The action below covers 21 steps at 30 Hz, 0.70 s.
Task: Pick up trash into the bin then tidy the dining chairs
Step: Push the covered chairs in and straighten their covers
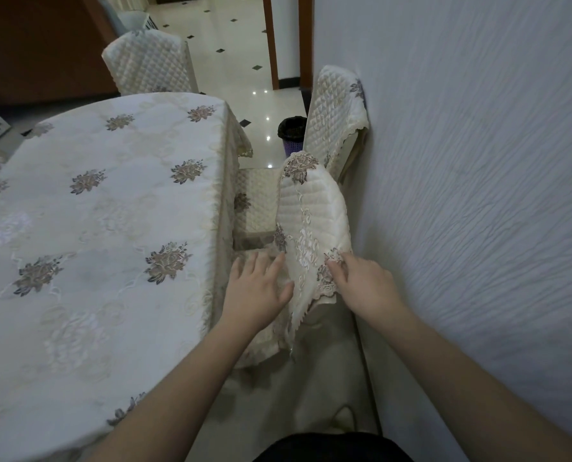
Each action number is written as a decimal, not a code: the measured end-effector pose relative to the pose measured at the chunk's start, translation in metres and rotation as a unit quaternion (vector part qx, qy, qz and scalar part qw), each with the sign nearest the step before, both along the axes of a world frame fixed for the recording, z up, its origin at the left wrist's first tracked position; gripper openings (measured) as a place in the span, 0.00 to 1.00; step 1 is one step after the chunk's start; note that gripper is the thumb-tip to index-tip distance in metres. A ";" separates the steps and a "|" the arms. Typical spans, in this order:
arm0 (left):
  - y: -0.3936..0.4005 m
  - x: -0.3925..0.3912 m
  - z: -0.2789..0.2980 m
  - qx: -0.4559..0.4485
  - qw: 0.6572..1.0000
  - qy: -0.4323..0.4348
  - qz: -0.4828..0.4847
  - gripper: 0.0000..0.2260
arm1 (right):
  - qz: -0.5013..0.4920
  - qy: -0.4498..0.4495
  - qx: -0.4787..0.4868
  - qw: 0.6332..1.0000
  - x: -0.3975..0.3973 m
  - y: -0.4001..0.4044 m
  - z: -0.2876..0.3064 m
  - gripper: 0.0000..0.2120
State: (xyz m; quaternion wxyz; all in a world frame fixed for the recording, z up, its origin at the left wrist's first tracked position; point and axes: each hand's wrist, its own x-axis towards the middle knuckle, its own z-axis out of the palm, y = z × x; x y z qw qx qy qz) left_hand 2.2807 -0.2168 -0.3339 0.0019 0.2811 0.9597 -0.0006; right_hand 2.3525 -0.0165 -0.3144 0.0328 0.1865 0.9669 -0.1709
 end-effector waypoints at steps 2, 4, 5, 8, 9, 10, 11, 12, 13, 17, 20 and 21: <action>-0.016 0.003 0.005 0.012 1.000 0.008 -0.009 0.30 | -0.007 0.016 0.020 1.000 0.016 -0.008 0.007 0.26; -0.036 0.009 0.011 0.033 0.999 0.016 -0.013 0.30 | -0.012 0.027 0.038 0.999 0.033 -0.022 0.017 0.28; -0.046 0.014 0.015 0.043 0.999 0.013 -0.013 0.30 | -0.009 0.036 0.046 0.998 0.043 -0.032 0.022 0.30; -0.084 0.033 0.029 0.072 0.997 -0.006 -0.011 0.30 | 0.009 0.065 0.058 0.996 0.069 -0.071 0.037 0.33; -0.099 0.040 0.032 0.074 0.997 -0.018 -0.006 0.30 | 0.018 0.066 0.059 0.996 0.075 -0.086 0.041 0.34; -0.115 0.047 0.035 0.071 0.997 -0.033 0.001 0.30 | 0.027 0.063 0.060 0.996 0.079 -0.100 0.045 0.33; -0.131 0.055 0.036 0.069 0.996 -0.049 0.009 0.31 | 0.037 0.057 0.062 0.996 0.082 -0.115 0.048 0.32; -0.149 0.062 0.037 0.068 0.995 -0.065 0.018 0.31 | 0.049 0.053 0.069 0.995 0.084 -0.129 0.049 0.31; -0.167 0.069 0.038 0.069 0.994 -0.079 0.029 0.33 | 0.060 0.054 0.080 0.994 0.085 -0.144 0.050 0.30; -0.242 0.094 0.042 0.072 0.990 -0.096 0.077 0.33 | 0.109 0.065 0.090 0.988 0.087 -0.199 0.053 0.31; -0.289 0.106 0.051 0.072 0.987 -0.088 0.116 0.31 | 0.160 0.076 0.090 0.980 0.081 -0.233 0.058 0.28; -0.301 0.109 0.054 0.072 0.985 -0.084 0.131 0.31 | 0.183 0.074 0.092 0.976 0.076 -0.243 0.060 0.28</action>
